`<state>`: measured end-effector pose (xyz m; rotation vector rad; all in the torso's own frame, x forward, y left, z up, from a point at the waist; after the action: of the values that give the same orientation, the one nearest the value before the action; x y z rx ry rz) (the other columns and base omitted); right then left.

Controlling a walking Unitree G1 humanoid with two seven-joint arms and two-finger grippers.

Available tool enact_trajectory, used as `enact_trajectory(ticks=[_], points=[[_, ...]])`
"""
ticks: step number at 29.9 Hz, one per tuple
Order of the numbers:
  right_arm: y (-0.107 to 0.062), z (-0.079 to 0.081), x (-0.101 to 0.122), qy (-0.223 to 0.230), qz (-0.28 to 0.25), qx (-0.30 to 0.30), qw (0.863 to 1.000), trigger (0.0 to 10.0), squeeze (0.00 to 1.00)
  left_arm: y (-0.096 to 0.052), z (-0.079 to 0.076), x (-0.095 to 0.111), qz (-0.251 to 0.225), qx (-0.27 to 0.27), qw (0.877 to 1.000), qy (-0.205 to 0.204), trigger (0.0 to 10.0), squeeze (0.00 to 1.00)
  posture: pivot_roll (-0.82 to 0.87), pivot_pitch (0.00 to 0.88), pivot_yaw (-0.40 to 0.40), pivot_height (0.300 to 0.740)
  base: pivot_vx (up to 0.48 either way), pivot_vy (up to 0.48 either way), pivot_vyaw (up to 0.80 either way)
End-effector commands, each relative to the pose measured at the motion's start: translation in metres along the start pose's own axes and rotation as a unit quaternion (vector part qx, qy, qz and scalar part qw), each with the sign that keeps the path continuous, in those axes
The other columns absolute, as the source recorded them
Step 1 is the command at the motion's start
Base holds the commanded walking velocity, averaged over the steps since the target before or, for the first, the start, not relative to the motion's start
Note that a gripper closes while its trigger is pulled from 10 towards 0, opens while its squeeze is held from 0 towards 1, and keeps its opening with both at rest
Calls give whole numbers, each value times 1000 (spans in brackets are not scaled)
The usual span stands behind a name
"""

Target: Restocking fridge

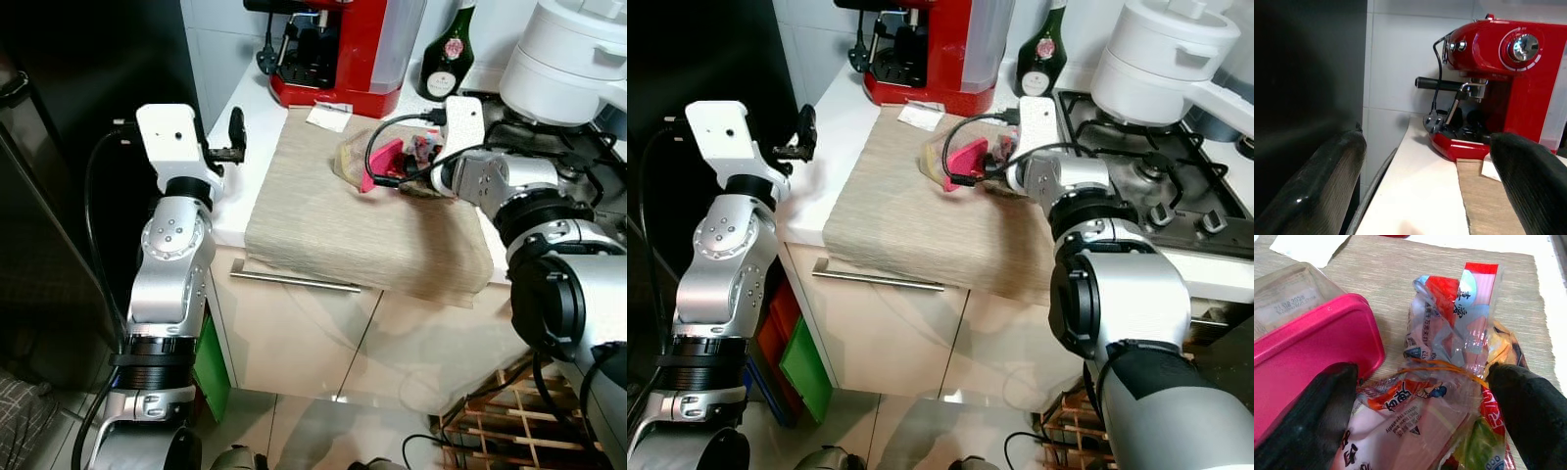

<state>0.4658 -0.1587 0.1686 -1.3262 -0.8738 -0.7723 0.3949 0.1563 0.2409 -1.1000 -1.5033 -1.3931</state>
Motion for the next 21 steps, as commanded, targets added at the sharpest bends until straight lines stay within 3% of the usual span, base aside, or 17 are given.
enact_trajectory(ticks=[1, 8, 11, 12, 13, 15, 18, 19, 21], points=[[3, -10, -29, 8, 43, -18, 999, 10000, 0, 2, -1, 4, -5, 2, 1000, 2, 10000, 0, -5, 0, -63, 740, 0, 0, 0], [5, -19, -49, -15, 66, -37, 997, 10000, 0, 3, -4, 2, -1, -6, 1000, -1, 10000, 0, -5, 0, -61, 740, 0, 0, 0], [6, -20, -56, -12, 72, -38, 997, 10000, 0, 2, -15, -6, 23, -39, 999, -16, 10000, 0, -3, 0, -62, 740, 0, 0, 0], [6, -20, -58, -10, 74, -38, 996, 10000, 0, 1, -21, -11, 36, -56, 998, -23, 10000, 0, -3, 0, -62, 740, 0, 0, 0], [6, -21, -65, -9, 81, -42, 996, 10000, 0, -12, -57, -29, 94, -163, 981, -46, 10000, 0, -2, 0, -64, 740, 0, 0, 0], [7, -22, -72, -10, 87, -44, 995, 10000, 0, -31, -88, -38, 123, -264, 956, -44, 10000, 0, -2, 0, -64, 740, 0, 0, 0], [7, -22, -75, -12, 88, -44, 995, 10000, 0, -31, -89, -30, 105, -269, 956, -54, 10000, 0, -2, 0, -65, 740, 0, 0, 0], [7, -22, -74, -12, 87, -44, 995, 7765, 0, -32, -89, -27, 101, -275, 955, -53, 10000, 0, -3, 0, -62, 740, 0, 0, 0], [7, -22, -74, -13, 85, -43, 995, 7765, 0, -33, -91, -26, 100, -285, 952, -51, 10000, 0, -3, 0, -62, 740, 0, 0, 0]])
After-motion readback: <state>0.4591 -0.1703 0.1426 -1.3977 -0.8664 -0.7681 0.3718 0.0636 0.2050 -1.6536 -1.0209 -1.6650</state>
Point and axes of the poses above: a point about 5 cm out from each wrist's last joint towards the gripper, its own y axis pointing out of the wrist towards the gripper, its own x axis along the axis of the wrist's last joint, z = x × y, the point moved 6 cm from there along y, pointing out of the wrist towards the gripper, and after that the axes turned 4 degrees about -y, right-handed, at the moved point
